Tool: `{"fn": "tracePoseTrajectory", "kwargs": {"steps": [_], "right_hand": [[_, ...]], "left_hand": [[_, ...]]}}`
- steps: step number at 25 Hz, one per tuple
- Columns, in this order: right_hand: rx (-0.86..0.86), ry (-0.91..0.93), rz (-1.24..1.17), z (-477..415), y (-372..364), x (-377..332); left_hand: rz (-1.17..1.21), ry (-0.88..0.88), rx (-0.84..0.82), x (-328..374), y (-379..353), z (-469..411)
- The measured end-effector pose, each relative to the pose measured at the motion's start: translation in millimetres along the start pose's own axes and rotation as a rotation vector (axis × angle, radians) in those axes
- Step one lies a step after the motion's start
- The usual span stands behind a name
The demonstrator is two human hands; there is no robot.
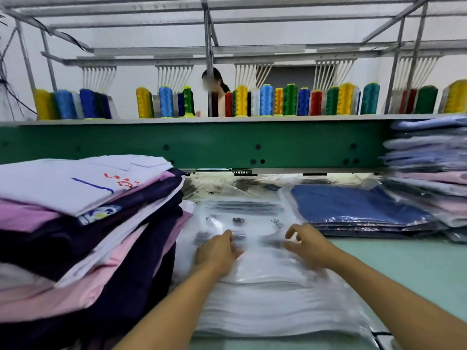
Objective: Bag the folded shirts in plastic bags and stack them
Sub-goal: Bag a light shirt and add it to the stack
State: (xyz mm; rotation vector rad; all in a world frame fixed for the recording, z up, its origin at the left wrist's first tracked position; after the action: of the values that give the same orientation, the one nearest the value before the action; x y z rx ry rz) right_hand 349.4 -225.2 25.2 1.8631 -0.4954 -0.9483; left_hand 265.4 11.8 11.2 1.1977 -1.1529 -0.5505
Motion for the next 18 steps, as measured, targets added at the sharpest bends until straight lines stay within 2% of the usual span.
{"fn": "tracePoseTrajectory", "kwargs": {"steps": [3, 8, 13, 14, 16, 18], "right_hand": [[0.088, -0.068, -0.217, -3.3, 4.6, 3.2], [0.174, -0.076, -0.51, -5.7, 0.6, -7.4], [0.242, -0.044, -0.632, -5.9, 9.0, -21.1], [0.239, -0.044, -0.681, -5.2, 12.3, -24.3], [0.239, -0.095, -0.756, -1.7, 18.4, -29.2], [0.175, -0.196, -0.728, 4.1, 22.4, -30.1]], "left_hand": [[0.059, -0.03, 0.131, -3.7, -1.8, -2.6], [0.454, -0.057, 0.268, -14.7, -1.1, 1.3], [0.586, -0.136, 0.37, -8.4, 10.5, 10.3], [0.559, -0.137, 0.383, -7.4, 11.9, 12.0], [0.361, -0.197, 0.423, -2.7, 11.0, 14.4], [0.215, -0.292, 0.36, 6.8, 4.1, 17.8]]}}
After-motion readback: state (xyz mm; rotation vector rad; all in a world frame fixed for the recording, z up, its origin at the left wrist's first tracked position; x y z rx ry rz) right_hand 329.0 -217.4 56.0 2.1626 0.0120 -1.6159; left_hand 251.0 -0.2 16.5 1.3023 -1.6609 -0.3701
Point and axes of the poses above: each hand's wrist, its own z-axis away from the middle knuckle, its own y-axis out of the back of the hand, x = y × z, the point moved 3 cm from there along -z, towards the middle knuckle, and after that the axes turned 11 degrees about y, right-handed, at the moved point
